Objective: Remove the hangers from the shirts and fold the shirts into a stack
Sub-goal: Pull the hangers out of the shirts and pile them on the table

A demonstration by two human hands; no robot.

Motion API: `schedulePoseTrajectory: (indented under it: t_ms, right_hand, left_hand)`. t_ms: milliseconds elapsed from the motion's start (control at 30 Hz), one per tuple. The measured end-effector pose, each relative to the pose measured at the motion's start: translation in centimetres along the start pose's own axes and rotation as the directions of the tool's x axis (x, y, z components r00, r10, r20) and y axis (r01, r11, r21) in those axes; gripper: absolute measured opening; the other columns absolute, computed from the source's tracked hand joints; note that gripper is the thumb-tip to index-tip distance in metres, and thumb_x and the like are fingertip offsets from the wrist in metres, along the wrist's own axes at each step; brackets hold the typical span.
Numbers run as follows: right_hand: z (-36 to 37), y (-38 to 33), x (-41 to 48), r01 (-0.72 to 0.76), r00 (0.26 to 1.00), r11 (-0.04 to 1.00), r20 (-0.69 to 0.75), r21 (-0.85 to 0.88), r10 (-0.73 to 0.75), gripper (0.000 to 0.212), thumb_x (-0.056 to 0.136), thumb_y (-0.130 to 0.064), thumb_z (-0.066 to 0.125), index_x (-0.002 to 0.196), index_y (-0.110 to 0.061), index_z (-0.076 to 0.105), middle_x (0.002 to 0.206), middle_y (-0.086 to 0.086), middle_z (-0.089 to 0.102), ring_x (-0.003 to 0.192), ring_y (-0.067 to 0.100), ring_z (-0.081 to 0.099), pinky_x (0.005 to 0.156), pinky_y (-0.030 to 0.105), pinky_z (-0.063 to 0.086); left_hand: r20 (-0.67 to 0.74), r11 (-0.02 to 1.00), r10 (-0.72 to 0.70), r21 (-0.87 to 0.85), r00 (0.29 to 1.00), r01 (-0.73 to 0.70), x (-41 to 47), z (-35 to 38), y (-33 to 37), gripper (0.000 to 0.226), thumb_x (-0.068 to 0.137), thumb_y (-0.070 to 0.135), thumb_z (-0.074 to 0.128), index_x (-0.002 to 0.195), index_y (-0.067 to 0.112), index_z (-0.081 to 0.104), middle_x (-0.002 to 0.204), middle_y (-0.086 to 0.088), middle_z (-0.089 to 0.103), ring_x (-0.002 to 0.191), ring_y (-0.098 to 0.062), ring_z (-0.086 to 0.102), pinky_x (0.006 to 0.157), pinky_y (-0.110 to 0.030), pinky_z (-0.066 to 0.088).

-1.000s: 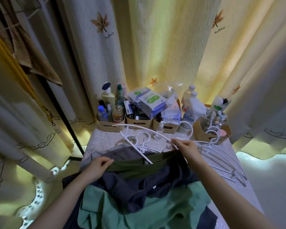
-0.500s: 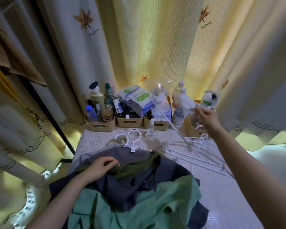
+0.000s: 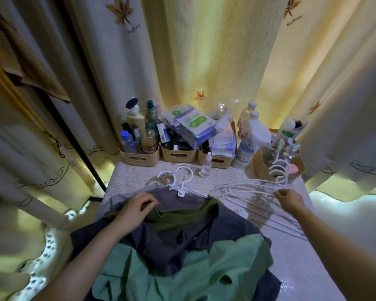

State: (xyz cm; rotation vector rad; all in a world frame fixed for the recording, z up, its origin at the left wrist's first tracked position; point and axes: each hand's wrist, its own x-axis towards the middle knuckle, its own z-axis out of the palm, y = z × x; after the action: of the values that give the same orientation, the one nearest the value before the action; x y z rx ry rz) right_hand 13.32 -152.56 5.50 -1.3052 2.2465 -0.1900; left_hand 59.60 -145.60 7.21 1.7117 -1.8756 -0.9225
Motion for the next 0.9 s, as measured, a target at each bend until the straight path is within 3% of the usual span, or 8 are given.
schedulePoseTrajectory:
  t_ms: [133, 233, 333, 500, 600, 667, 800, 900]
  right_hand:
    - [0.4, -2.5, -0.8, -0.171, 0.971, 0.985, -0.165, 0.020, 0.172, 0.028, 0.098, -0.016, 0.045, 0.109, 0.001, 0.062, 0.116, 0.024, 0.060, 0.105, 0.038, 0.055, 0.099, 0.040, 0.039]
    - [1.8, -6.0, -3.3, 0.033, 0.978, 0.983, -0.209, 0.181, 0.006, 0.029, 0.091, -0.004, 0.050, 0.116, 0.001, 0.062, 0.115, 0.025, 0.062, 0.101, 0.037, 0.058, 0.086, 0.038, 0.046]
    - [3.2, -10.6, -6.7, 0.315, 0.949, 0.915, -0.064, 0.251, -0.309, 0.024, 0.091, -0.003, 0.053, 0.111, 0.000, 0.065, 0.112, 0.018, 0.066, 0.096, 0.027, 0.062, 0.080, 0.028, 0.045]
    - [5.5, -16.9, -12.0, 0.629, 0.687, 0.744, 0.286, 0.228, -0.668, 0.025, 0.092, -0.029, 0.059, 0.109, -0.013, 0.068, 0.103, 0.000, 0.069, 0.088, 0.008, 0.059, 0.080, 0.019, 0.044]
    - [6.4, -18.6, -13.5, 0.662, 0.652, 0.708, 0.278, 0.245, -0.705, 0.016, 0.091, -0.025, 0.060, 0.081, -0.013, 0.066, 0.073, 0.001, 0.060, 0.068, 0.013, 0.053, 0.061, 0.021, 0.036]
    - [6.5, -19.0, -13.8, 0.645, 0.664, 0.709, 0.251, 0.285, -0.705, 0.019, 0.090, -0.022, 0.063, 0.078, -0.009, 0.069, 0.064, 0.000, 0.056, 0.058, 0.009, 0.048, 0.060, 0.022, 0.036]
    - [6.1, -19.7, -14.6, 0.710, 0.606, 0.652, 0.241, 0.266, -0.758, 0.015, 0.085, -0.023, 0.068, 0.089, -0.010, 0.076, 0.071, 0.005, 0.066, 0.050, -0.007, 0.047, 0.056, 0.006, 0.034]
    - [6.3, -20.2, -15.0, 0.695, 0.620, 0.667, 0.247, 0.266, -0.745, 0.016, 0.083, -0.024, 0.070, 0.092, -0.011, 0.075, 0.074, 0.007, 0.068, 0.050, -0.006, 0.050, 0.054, 0.005, 0.036]
  left_hand:
    - [-0.079, 0.970, -0.054, 0.233, 0.995, 0.071, -0.1, 0.1, -0.4, 0.043, 0.088, 0.028, 0.064, 0.127, 0.012, 0.055, 0.131, -0.005, 0.051, 0.123, -0.023, 0.046, 0.106, -0.034, 0.033]
    - [-0.012, 0.916, -0.134, 0.380, 0.991, 0.128, 0.4, 0.3, -0.6, 0.060, 0.089, 0.039, 0.059, 0.140, 0.014, 0.040, 0.143, -0.003, 0.043, 0.131, -0.021, 0.041, 0.109, -0.035, 0.030]
    - [-0.071, 0.904, -0.160, 0.390, 0.985, 0.175, 1.4, 0.0, 0.0, 0.049, 0.090, 0.046, 0.055, 0.130, 0.018, 0.050, 0.130, -0.005, 0.053, 0.122, -0.024, 0.048, 0.102, -0.036, 0.037]
    - [0.007, 0.983, -0.122, 0.140, 0.993, 0.120, 2.6, -0.6, 1.5, 0.027, 0.090, 0.048, 0.054, 0.093, 0.023, 0.064, 0.093, 0.000, 0.059, 0.093, -0.020, 0.057, 0.084, -0.036, 0.046]
    - [-0.059, 0.998, 0.019, 0.067, 0.998, -0.015, 2.0, -0.2, 1.7, 0.020, 0.090, 0.039, 0.059, 0.093, 0.022, 0.068, 0.090, 0.008, 0.060, 0.091, -0.013, 0.058, 0.083, -0.032, 0.046]
    - [-0.076, 0.996, 0.088, 0.028, 0.993, -0.086, 1.6, 0.0, 1.6, 0.017, 0.090, 0.034, 0.061, 0.099, 0.023, 0.070, 0.095, 0.014, 0.059, 0.096, -0.008, 0.058, 0.086, -0.029, 0.046]
    - [-0.079, 0.969, 0.247, -0.005, 0.966, -0.248, 1.2, -0.1, 2.6, 0.011, 0.090, 0.028, 0.062, 0.099, 0.027, 0.069, 0.094, 0.021, 0.056, 0.095, -0.001, 0.056, 0.085, -0.025, 0.046]
    - [-0.055, 0.957, 0.290, 0.016, 0.955, -0.290, 1.1, -0.3, 3.3, 0.007, 0.092, 0.027, 0.060, 0.096, 0.028, 0.065, 0.091, 0.020, 0.054, 0.092, -0.005, 0.056, 0.081, -0.031, 0.047]
